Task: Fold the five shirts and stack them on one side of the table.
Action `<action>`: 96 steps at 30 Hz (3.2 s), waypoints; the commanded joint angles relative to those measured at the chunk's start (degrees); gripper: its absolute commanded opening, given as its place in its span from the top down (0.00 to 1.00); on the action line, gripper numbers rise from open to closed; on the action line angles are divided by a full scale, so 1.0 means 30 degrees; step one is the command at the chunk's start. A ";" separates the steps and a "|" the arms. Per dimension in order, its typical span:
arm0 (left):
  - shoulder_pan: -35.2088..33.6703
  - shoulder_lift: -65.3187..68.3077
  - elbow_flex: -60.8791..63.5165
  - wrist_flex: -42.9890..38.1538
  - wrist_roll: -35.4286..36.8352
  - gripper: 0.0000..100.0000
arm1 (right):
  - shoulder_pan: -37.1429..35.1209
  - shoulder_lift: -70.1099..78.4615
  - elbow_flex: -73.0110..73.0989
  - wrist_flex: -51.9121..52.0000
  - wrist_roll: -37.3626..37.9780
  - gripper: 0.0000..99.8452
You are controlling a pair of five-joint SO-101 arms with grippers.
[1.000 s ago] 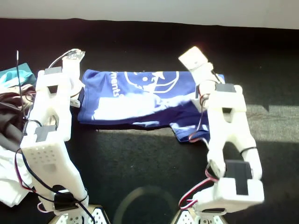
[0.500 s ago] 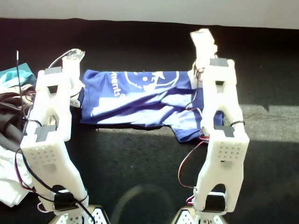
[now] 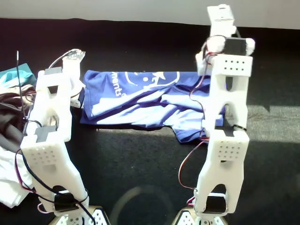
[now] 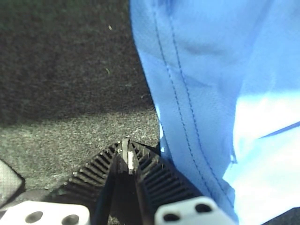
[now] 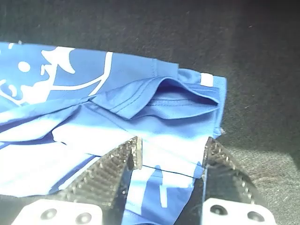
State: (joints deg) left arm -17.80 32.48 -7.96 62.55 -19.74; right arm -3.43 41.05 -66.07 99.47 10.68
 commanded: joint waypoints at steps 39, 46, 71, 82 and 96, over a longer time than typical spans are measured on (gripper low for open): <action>0.2007 0.1070 -0.1568 0.7590 0.2462 0.99 | -0.8073 0.1832 0.2974 -0.1304 0.1729 0.97; 0.1744 0.1158 -0.1128 0.6886 0.2462 0.99 | -0.8015 0.2828 0.2945 0.0571 0.1846 0.99; 0.1773 0.1128 -0.0132 0.4220 0.2491 0.99 | -0.3267 -1.2205 2.7531 -0.3531 1.0842 0.77; 0.1773 0.1128 -0.0103 0.4220 0.2491 0.99 | -0.0366 -1.0271 2.9289 -0.9685 1.0930 0.77; 0.1773 0.1128 -0.0073 0.4220 0.2491 0.99 | 0.0513 -0.9978 2.2520 -0.8425 1.0842 0.99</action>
State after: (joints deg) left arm -11.38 35.74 -8.75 76.18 -12.09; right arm -2.55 14.42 8.13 73.80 42.95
